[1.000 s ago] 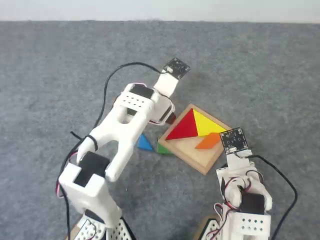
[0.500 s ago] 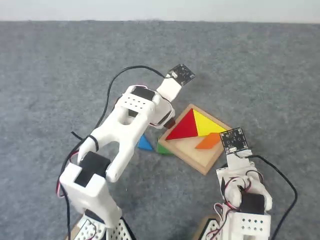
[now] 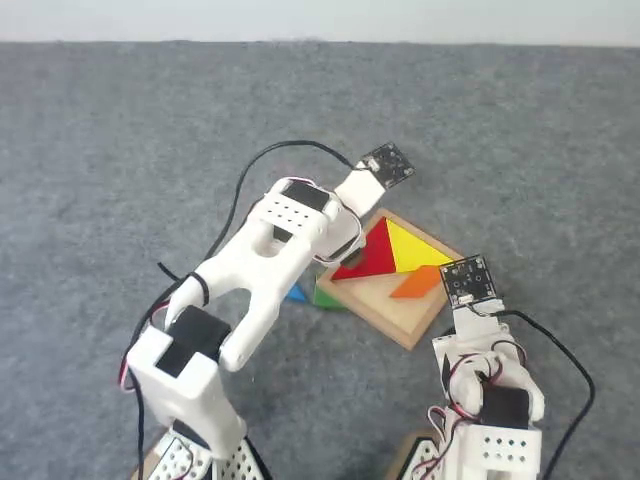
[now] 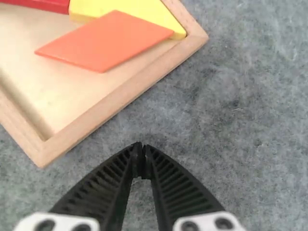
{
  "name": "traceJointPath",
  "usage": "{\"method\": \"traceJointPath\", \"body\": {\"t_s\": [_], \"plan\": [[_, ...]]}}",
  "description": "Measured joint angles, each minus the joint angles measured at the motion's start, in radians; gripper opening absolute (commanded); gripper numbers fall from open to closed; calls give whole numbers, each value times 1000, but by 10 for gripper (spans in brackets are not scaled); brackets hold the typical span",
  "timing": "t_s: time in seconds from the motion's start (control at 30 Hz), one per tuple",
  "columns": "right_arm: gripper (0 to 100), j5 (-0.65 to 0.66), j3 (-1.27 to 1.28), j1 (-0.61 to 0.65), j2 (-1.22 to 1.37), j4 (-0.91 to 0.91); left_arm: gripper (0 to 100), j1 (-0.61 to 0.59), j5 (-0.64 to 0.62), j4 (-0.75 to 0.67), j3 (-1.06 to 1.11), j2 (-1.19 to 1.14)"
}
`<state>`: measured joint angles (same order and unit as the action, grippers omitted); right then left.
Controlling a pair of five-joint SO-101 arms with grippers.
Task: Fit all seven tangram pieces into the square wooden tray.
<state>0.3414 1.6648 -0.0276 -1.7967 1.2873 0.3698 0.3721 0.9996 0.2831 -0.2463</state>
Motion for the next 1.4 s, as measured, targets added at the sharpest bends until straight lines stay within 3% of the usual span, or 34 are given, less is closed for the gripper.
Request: {"method": "traceJointPath", "body": {"t_s": [0.23, 0.6, 0.83, 1.03, 1.4], "plan": [[8, 0, 0, 0, 0, 0, 228, 9, 100, 5, 58, 29], [8, 0, 0, 0, 0, 0, 190, 46, 112, 12, 77, -2], [8, 0, 0, 0, 0, 0, 111, -3, -138, 21, -18, -84], [8, 0, 0, 0, 0, 0, 101, -110, -404, 72, -91, -152], [8, 0, 0, 0, 0, 0, 101, -180, -442, 89, -8, -89]]}}
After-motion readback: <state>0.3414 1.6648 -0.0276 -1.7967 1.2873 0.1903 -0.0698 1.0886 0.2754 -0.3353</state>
